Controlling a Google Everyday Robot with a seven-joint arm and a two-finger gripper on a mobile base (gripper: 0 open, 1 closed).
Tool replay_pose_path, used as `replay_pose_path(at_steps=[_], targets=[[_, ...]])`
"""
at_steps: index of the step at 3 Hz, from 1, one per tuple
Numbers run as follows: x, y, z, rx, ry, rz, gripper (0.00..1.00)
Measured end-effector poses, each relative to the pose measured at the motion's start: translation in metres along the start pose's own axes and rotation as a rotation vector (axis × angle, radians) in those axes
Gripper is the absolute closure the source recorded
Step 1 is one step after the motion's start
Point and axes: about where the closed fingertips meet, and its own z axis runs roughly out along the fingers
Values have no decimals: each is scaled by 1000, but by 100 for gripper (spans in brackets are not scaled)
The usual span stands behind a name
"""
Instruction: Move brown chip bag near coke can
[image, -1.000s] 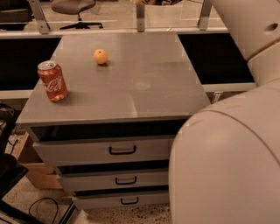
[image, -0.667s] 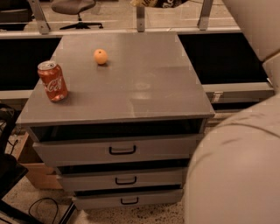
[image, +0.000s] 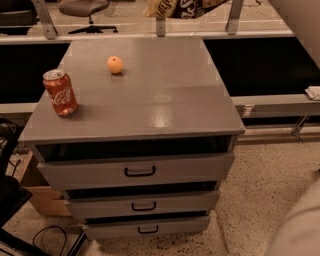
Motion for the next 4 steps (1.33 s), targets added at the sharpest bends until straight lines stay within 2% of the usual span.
replay_pose_path(at_steps=[1,3,4], targets=[[2,27,-9,-35,7,1,100],[9,106,-21,-130,21,44,100],[12,138,-26,-179,51,56,100]])
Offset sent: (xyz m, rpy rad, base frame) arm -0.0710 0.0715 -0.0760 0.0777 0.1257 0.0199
